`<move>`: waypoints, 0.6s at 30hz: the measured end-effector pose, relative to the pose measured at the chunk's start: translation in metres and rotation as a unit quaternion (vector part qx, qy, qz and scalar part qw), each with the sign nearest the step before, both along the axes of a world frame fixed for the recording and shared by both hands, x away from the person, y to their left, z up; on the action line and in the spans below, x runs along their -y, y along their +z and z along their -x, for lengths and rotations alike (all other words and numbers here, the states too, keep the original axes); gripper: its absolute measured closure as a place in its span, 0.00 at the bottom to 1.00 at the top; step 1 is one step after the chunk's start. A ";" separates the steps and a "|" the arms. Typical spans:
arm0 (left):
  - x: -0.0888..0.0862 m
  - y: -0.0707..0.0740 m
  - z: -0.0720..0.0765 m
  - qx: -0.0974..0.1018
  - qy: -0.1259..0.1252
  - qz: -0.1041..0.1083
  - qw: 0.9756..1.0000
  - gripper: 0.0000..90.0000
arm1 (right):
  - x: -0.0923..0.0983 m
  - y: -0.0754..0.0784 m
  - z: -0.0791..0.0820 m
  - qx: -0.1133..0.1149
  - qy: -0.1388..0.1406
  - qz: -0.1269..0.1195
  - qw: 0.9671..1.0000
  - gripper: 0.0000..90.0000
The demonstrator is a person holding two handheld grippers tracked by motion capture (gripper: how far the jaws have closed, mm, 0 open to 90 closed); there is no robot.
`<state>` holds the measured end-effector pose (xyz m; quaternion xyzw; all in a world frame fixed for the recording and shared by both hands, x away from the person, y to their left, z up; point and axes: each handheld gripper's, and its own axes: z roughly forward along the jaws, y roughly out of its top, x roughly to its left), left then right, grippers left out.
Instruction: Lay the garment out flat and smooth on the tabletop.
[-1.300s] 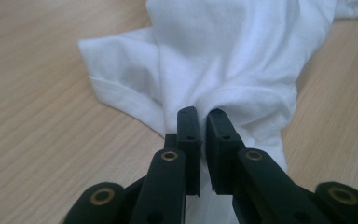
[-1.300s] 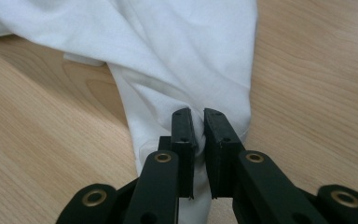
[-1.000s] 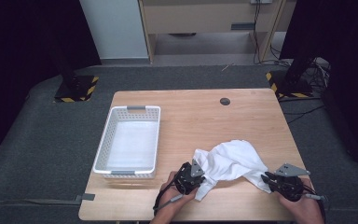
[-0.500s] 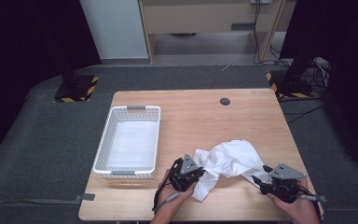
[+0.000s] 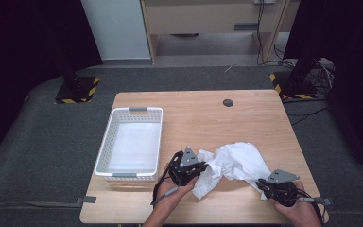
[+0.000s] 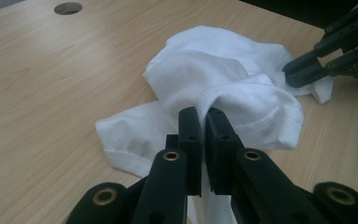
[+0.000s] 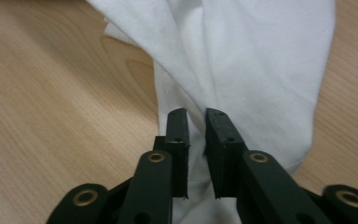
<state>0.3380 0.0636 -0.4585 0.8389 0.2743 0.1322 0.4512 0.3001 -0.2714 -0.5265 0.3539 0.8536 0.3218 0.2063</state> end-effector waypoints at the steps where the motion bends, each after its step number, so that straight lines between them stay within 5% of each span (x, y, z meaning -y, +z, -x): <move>1: 0.001 0.002 -0.002 0.000 0.000 0.000 1.000 0.96 | 0.000 0.001 0.000 -0.003 0.002 0.000 1.000 0.92; 5: 0.009 -0.005 -0.018 -0.027 -0.003 -0.003 1.000 0.96 | 0.002 0.004 0.004 -0.014 0.010 0.000 1.000 0.96; 10: 0.021 -0.034 -0.030 -0.061 -0.010 -0.018 0.998 0.94 | 0.008 0.002 0.005 -0.034 0.010 0.000 0.999 0.97; 18: 0.025 -0.060 -0.038 -0.079 -0.011 -0.028 0.996 0.94 | 0.006 0.001 0.006 -0.025 0.013 0.006 1.000 0.86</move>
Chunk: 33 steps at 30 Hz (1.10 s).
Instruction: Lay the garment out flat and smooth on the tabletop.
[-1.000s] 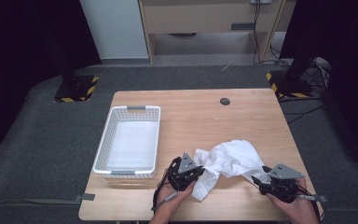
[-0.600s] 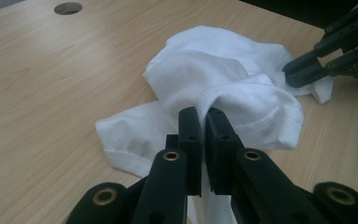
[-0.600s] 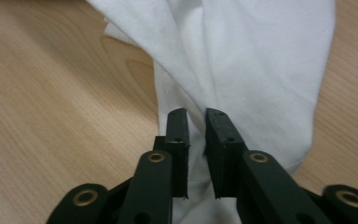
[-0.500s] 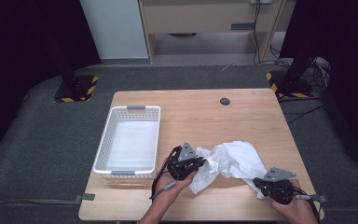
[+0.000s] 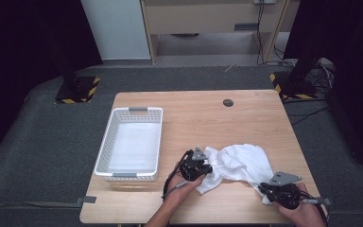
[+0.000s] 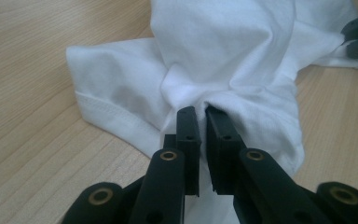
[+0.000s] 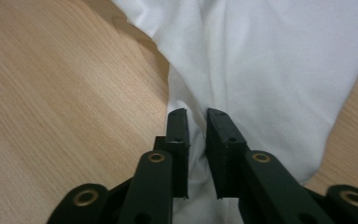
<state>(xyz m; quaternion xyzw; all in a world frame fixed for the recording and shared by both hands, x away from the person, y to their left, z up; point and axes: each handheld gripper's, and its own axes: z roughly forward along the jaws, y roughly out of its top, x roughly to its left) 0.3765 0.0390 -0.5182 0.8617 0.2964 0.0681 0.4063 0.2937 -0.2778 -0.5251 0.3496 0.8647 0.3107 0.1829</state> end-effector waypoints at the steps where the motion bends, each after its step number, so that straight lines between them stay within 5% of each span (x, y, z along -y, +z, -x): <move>1: -0.001 0.000 0.000 0.002 0.002 0.001 1.000 0.95 | -0.001 0.001 0.000 0.005 -0.002 0.001 1.000 0.81; 7: -0.007 0.022 0.006 0.022 0.011 0.025 0.999 0.97 | -0.003 0.011 -0.001 0.040 -0.005 -0.013 0.999 0.55; 11: -0.002 0.024 0.007 0.019 0.002 0.020 1.000 0.97 | -0.006 0.018 -0.002 0.057 0.001 -0.026 0.998 0.46; 22: 0.024 0.001 0.007 -0.018 -0.031 0.009 0.999 0.97 | -0.015 0.022 -0.001 0.079 0.017 -0.035 0.996 0.36; 25: 0.033 -0.005 0.009 -0.013 -0.042 -0.013 0.999 0.97 | -0.020 0.023 0.000 0.083 0.023 -0.027 0.996 0.36; 33: 0.031 0.001 0.014 0.003 -0.033 -0.012 0.999 0.97 | -0.037 0.027 0.002 0.090 0.049 0.000 0.995 0.35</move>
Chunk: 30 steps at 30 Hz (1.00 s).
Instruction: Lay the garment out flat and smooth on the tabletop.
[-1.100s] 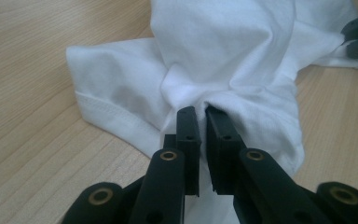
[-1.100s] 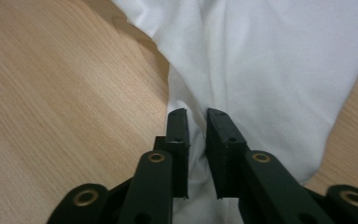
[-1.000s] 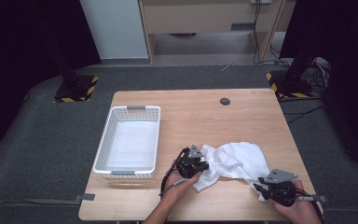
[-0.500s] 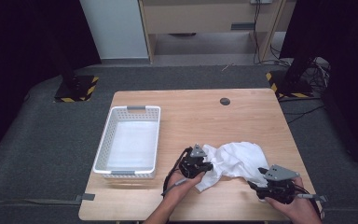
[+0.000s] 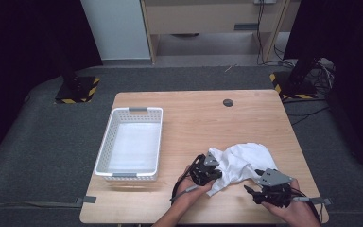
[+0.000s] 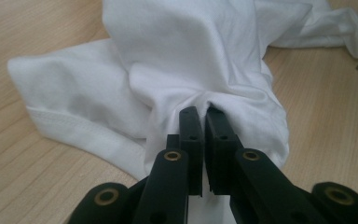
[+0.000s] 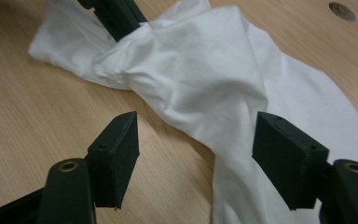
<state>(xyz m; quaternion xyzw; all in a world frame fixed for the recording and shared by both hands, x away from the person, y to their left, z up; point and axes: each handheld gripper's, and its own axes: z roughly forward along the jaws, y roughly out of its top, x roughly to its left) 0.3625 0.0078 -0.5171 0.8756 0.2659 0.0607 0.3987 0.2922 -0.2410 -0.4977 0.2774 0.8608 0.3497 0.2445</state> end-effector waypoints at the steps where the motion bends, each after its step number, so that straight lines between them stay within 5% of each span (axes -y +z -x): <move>1: -0.001 0.002 0.001 0.003 0.002 0.001 1.000 0.97 | -0.003 0.001 0.000 0.003 0.005 0.002 1.000 0.36; 11: -0.004 0.008 0.006 0.008 0.002 0.007 1.000 0.97 | -0.038 0.009 -0.002 0.018 0.043 0.013 0.999 0.42; 17: -0.006 0.011 0.011 0.011 0.004 0.006 1.000 0.97 | -0.057 0.002 -0.008 0.004 0.062 0.017 0.998 0.42; 20: -0.008 0.013 0.016 0.015 0.006 0.008 1.000 0.97 | -0.064 -0.003 -0.010 -0.003 0.068 0.032 0.997 0.51; 25: -0.015 0.017 0.021 0.023 0.012 0.014 1.000 0.92 | -0.066 -0.005 -0.014 -0.011 0.072 0.045 0.996 0.88; 30: -0.026 0.020 0.027 0.048 0.034 0.011 0.998 0.65 | -0.058 0.006 -0.022 -0.009 0.050 0.026 0.998 0.92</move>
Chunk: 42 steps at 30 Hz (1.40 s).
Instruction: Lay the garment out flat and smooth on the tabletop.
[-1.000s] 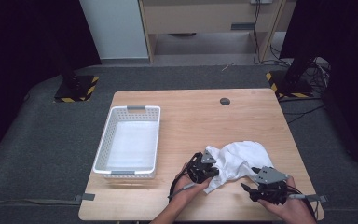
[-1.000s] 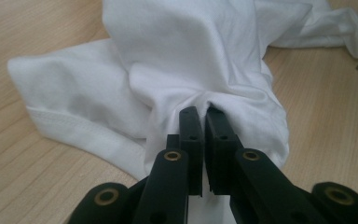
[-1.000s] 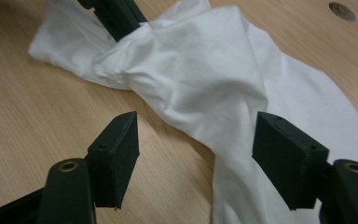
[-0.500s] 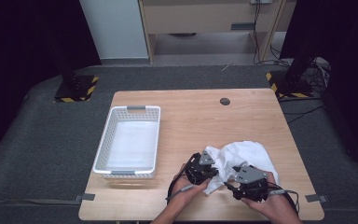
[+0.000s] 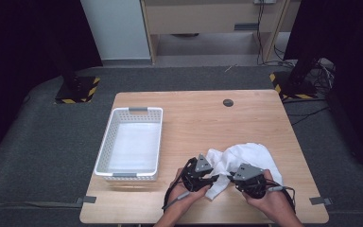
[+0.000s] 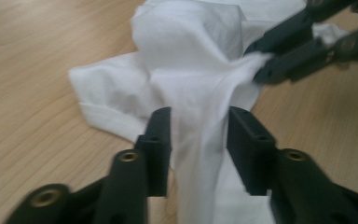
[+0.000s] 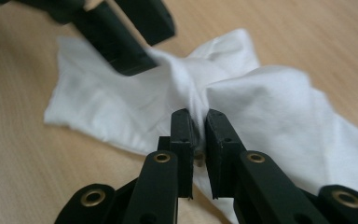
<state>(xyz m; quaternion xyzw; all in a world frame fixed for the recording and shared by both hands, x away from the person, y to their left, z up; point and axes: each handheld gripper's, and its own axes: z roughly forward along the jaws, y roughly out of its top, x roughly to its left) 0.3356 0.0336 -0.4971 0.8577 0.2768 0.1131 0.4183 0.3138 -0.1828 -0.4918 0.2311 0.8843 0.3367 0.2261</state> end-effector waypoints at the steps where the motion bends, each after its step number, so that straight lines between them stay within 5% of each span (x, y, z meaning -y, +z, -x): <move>1: -0.003 0.001 0.002 0.007 0.004 0.004 1.000 0.61 | 0.004 0.004 -0.002 0.001 -0.007 -0.011 1.000 0.92; 7: -0.015 0.004 0.006 0.017 0.018 0.023 0.999 0.52 | 0.031 0.024 -0.011 0.005 -0.041 -0.072 0.997 0.92; 11: -0.021 0.003 0.007 0.027 0.032 0.022 0.999 0.42 | 0.068 0.022 -0.023 -0.010 -0.106 -0.119 0.987 0.91; 15: -0.026 0.000 0.006 0.025 0.042 0.015 0.999 0.42 | 0.097 0.005 -0.029 -0.032 -0.173 -0.109 0.978 0.91; 20: -0.026 -0.006 0.003 0.021 0.048 0.005 0.999 0.42 | 0.118 -0.022 -0.030 -0.066 -0.215 -0.106 0.969 0.89; 30: -0.023 -0.019 -0.006 0.012 0.050 -0.018 0.999 0.45 | 0.121 -0.036 -0.031 -0.050 -0.221 -0.083 0.970 0.80; 33: -0.021 -0.021 -0.008 0.010 0.049 -0.020 0.999 0.44 | 0.123 -0.037 -0.029 -0.035 -0.227 -0.080 0.970 0.69; 37: -0.018 -0.022 -0.009 0.012 0.048 -0.022 0.999 0.44 | 0.125 -0.029 -0.019 -0.017 -0.223 -0.075 0.972 0.58; 42: -0.018 -0.021 -0.011 0.011 0.049 -0.021 0.999 0.43 | 0.127 -0.015 -0.003 -0.002 -0.220 -0.066 0.973 0.58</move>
